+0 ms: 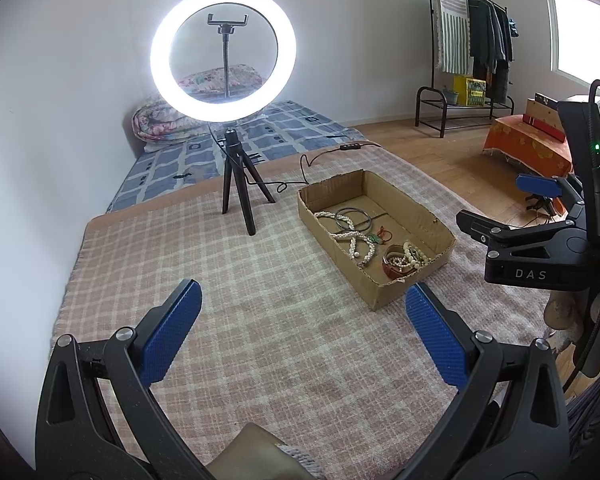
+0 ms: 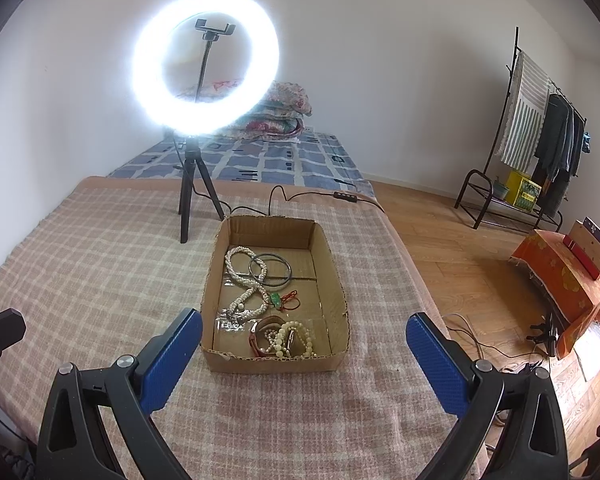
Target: Organize jewelry
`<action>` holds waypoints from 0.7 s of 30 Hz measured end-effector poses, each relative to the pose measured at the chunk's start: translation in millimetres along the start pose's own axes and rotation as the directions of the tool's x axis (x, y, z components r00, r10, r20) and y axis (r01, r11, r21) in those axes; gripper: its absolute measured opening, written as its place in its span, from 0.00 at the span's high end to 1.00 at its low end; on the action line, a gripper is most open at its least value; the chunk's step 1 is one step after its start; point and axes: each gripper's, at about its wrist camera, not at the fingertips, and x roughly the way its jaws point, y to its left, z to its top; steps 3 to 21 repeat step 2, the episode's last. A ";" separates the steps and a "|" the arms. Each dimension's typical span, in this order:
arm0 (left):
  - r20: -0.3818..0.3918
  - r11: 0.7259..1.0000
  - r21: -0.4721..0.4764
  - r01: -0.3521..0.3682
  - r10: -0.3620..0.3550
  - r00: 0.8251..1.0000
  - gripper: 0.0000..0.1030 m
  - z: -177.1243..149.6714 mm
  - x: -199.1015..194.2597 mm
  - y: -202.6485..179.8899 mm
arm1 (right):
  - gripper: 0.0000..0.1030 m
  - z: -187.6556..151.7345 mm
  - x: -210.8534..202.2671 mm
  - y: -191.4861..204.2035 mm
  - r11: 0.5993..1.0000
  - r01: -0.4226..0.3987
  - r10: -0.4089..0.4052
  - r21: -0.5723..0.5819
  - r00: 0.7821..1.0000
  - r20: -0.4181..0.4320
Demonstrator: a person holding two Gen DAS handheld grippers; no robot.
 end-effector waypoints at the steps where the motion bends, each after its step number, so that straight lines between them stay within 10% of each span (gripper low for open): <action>1: 0.000 1.000 -0.002 -0.001 0.001 1.000 0.00 0.7 0.5 1.1 | 0.00 0.2 0.5 -0.1 1.000 0.000 0.000 -0.001 1.000 0.000; 21: 0.000 1.000 -0.002 -0.006 0.006 1.000 0.00 0.4 0.3 0.5 | 0.00 0.2 0.5 -0.1 1.000 0.001 -0.001 0.000 1.000 0.000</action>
